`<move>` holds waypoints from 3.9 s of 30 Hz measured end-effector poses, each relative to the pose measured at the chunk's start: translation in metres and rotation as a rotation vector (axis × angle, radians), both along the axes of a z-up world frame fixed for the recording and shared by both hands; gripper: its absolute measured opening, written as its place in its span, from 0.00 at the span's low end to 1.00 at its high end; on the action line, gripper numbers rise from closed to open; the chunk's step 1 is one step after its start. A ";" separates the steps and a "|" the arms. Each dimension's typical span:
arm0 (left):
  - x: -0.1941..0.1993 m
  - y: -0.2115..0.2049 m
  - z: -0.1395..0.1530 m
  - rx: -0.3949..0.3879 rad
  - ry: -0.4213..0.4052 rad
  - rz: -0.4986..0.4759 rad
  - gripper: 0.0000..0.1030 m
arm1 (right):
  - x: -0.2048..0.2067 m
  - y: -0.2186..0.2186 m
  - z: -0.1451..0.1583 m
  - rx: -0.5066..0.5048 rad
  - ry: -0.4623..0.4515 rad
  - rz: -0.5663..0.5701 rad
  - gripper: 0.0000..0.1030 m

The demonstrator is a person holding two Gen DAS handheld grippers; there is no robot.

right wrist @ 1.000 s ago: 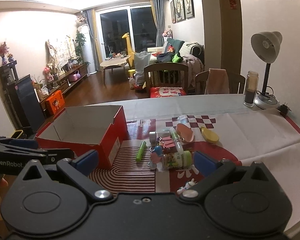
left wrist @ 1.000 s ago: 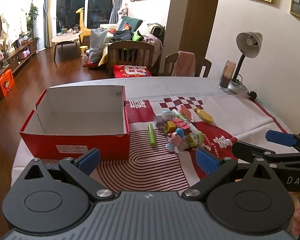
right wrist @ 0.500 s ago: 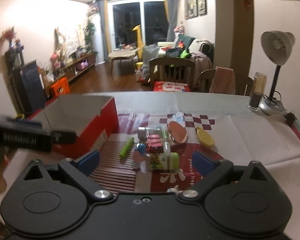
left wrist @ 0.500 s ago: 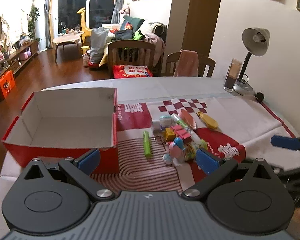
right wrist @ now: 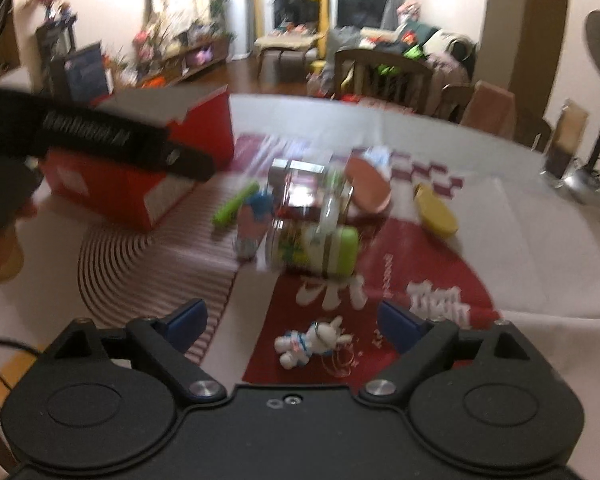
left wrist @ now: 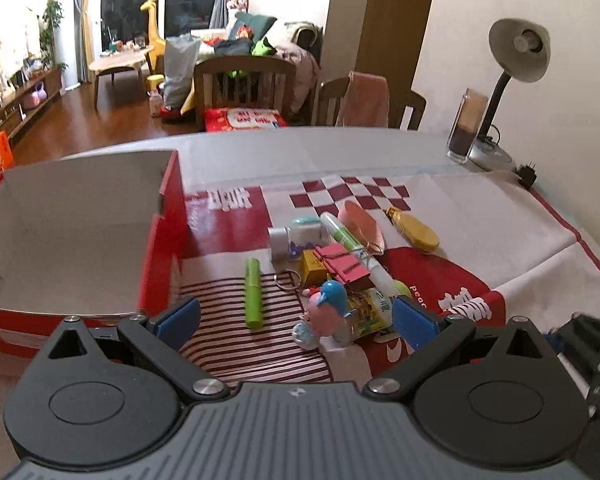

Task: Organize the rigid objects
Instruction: 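Grasp the pink-and-blue doll with the left tool while the right tool grasps the white rabbit keychain, then carry the doll and rabbit into the white box and open both tools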

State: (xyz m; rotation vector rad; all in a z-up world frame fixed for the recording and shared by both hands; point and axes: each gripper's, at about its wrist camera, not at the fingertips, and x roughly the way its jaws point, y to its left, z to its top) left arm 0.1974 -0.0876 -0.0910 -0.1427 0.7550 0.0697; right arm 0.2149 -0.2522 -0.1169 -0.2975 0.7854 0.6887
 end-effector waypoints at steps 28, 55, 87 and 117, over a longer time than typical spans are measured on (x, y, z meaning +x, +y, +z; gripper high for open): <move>0.067 -0.006 -0.064 -0.020 0.116 -0.082 0.62 | 0.034 0.002 -0.050 -0.105 0.076 0.161 0.69; 0.047 0.005 -0.045 -0.054 0.139 0.077 0.35 | 0.035 -0.021 -0.008 -0.048 0.053 0.183 0.57; -0.014 0.153 0.067 -0.112 0.052 0.118 0.35 | 0.034 0.144 0.096 0.000 -0.055 0.313 0.57; 0.063 0.299 -0.028 0.063 0.339 0.058 0.34 | 0.078 0.349 -0.011 -0.235 0.073 0.274 0.57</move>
